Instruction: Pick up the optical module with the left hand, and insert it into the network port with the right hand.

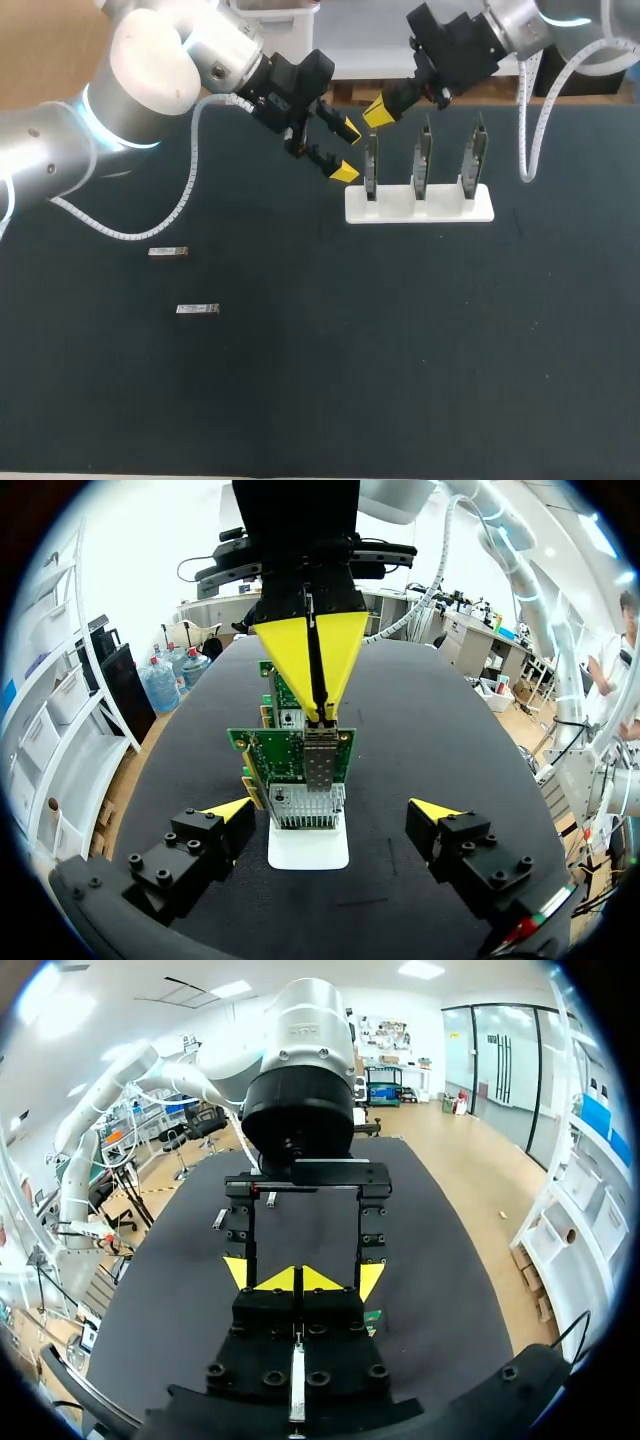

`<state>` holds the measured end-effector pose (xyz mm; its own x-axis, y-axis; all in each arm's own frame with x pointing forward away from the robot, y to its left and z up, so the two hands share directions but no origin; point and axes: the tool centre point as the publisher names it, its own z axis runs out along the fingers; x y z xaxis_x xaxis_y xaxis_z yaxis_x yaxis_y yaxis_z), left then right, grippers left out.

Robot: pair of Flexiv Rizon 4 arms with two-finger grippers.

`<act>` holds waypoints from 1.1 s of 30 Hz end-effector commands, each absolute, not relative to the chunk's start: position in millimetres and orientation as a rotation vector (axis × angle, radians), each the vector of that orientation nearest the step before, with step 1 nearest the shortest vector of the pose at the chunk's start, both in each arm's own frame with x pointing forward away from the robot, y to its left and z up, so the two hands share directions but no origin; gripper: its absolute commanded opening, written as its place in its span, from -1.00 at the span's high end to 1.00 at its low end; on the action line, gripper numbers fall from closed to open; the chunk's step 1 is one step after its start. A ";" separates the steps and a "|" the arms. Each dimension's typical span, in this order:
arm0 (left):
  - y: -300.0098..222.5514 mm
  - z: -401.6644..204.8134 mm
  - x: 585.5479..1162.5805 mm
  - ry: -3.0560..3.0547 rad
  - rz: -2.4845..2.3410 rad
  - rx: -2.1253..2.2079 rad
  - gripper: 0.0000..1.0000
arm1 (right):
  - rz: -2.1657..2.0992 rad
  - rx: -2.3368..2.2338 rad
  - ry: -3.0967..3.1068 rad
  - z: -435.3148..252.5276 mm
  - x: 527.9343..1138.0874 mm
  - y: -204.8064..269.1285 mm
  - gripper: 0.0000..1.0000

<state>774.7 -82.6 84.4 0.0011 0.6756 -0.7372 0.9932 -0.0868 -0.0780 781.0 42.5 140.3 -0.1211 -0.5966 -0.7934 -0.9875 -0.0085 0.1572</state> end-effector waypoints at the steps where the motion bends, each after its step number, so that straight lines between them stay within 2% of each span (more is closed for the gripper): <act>1: -83.4 85.2 776.3 1.722 -0.879 1.813 -1.00 | 0.994 -1.641 1.769 128.7 781.3 42.4 1.00; 9: -83.4 85.2 776.3 1.722 -0.879 1.813 -1.00 | 1.001 -1.617 1.761 131.9 780.4 41.1 1.00; 16: -83.4 85.2 776.3 1.722 -0.879 1.813 -1.00 | 0.959 -1.586 1.650 177.3 774.1 33.8 1.00; 23: -83.4 85.2 776.3 1.722 -0.879 1.813 -1.00 | 0.992 -1.606 1.557 199.1 767.2 2.5 1.00; 33: -83.4 85.2 776.3 1.722 -0.879 1.813 -1.00 | 1.039 -1.647 1.562 185.2 763.3 -40.1 1.00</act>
<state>774.7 -82.6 84.4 0.0011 0.6756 -0.7373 0.9932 -0.0868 -0.0780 761.2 -32.4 187.7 -0.0154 -0.4985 -0.8667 -0.9942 -0.0845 0.0663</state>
